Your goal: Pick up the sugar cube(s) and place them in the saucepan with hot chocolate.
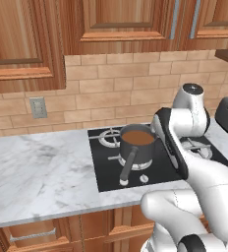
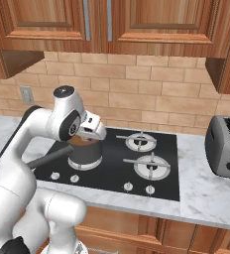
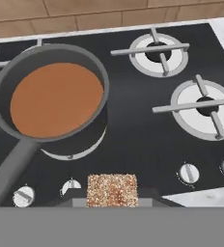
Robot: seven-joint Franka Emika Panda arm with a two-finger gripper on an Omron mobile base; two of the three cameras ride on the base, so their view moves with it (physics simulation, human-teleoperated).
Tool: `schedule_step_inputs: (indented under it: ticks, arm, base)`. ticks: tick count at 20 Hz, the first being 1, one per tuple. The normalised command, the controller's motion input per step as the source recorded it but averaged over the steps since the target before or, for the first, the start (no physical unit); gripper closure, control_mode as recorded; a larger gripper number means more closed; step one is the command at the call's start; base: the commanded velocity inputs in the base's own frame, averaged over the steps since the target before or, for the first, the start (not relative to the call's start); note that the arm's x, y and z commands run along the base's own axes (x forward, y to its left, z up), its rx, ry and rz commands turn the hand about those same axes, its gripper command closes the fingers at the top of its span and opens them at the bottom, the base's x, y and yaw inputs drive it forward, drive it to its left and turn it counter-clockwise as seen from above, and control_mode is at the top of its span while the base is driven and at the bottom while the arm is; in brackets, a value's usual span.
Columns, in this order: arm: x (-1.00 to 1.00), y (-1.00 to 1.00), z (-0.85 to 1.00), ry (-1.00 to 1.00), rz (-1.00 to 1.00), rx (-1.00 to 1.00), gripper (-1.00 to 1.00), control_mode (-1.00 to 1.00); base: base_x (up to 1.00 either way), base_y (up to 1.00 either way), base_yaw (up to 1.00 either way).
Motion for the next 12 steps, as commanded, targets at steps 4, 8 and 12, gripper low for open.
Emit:
schedule_step_inputs:
  ticks: [4, 8, 12]
  arm:
    - [0.62, 0.59, 0.0, 0.07, 0.01, -0.08, 1.0, -1.0]
    - [0.52, 0.49, -0.04, 0.19, 0.07, -0.06, 1.0, -1.0]
    - [0.57, 0.09, -0.17, 0.1, 0.16, 0.0, 1.0, -1.0]
  base:
    - [0.0, 0.0, 0.0]
    - [0.0, 0.0, 0.0]
    - [0.0, 0.0, 0.0]
